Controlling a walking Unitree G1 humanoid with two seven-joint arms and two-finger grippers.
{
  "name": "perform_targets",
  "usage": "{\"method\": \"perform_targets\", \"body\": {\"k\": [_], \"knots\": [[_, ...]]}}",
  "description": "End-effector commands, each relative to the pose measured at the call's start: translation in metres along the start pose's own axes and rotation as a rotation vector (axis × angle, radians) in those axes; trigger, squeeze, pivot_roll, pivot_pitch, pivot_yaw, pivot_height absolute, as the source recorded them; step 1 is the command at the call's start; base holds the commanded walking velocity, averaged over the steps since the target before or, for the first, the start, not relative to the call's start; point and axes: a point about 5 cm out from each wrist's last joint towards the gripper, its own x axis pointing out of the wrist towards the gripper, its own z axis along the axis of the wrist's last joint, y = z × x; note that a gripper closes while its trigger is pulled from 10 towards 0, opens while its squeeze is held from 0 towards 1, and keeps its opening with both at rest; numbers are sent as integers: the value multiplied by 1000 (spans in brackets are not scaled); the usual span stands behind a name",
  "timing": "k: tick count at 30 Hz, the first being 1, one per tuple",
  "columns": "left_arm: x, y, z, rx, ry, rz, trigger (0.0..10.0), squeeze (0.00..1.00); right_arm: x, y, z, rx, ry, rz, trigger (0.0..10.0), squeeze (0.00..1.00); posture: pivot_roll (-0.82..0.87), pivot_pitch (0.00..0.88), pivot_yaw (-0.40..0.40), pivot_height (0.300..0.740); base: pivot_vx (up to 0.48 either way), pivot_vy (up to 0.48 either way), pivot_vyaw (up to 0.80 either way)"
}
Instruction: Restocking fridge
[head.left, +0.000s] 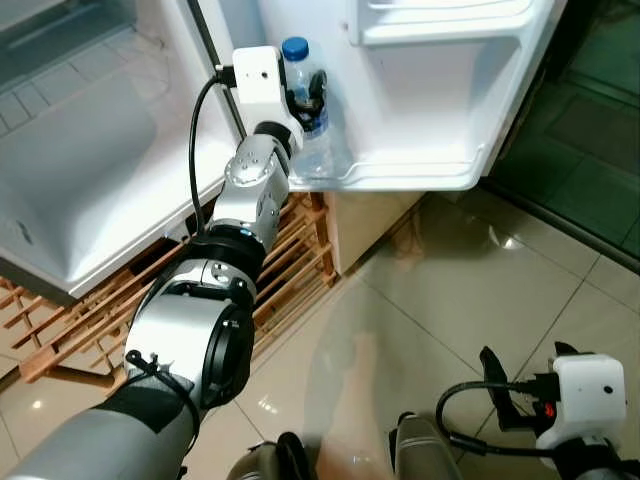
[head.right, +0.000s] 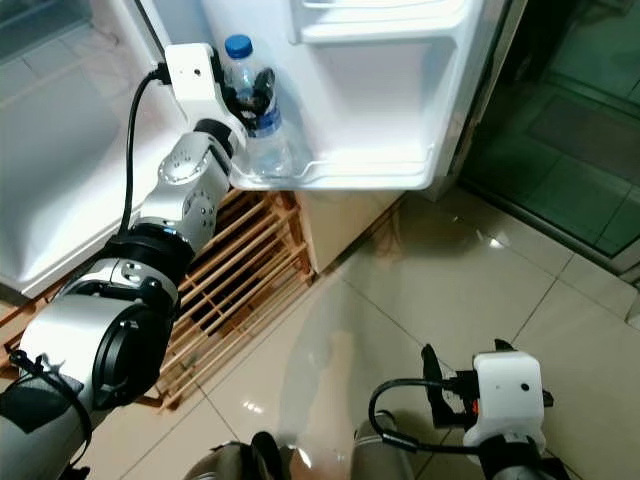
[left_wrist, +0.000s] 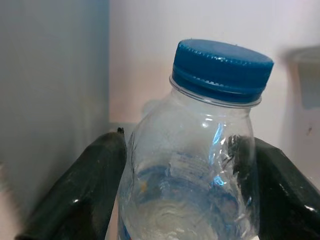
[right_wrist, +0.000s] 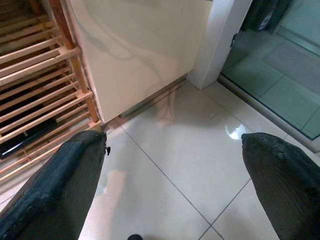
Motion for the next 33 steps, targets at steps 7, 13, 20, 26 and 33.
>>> {"method": "perform_targets", "body": {"k": [7,13,20,26,33], "knots": [[-4,-9,5,17,-10,-66,10000,1000,8,4,-5,14,3,16,10000,0,-394,85,137,740,0,0,0],[-8,-4,7,36,-1,-63,10000,1000,17,6,-8,18,-3,32,10000,0,-357,48,136,740,0,0,0],[-22,7,11,60,10,-67,10000,1000,33,7,-7,22,-30,45,10000,0,-302,0,135,740,0,0,0],[-64,4,3,51,80,-151,10000,1000,56,10,-4,36,-68,59,10000,0,-237,0,125,740,0,0,0],[-135,41,-62,136,169,-106,10000,1000,75,2,4,44,-123,10,10000,0,-199,0,102,740,0,0,0]]}}
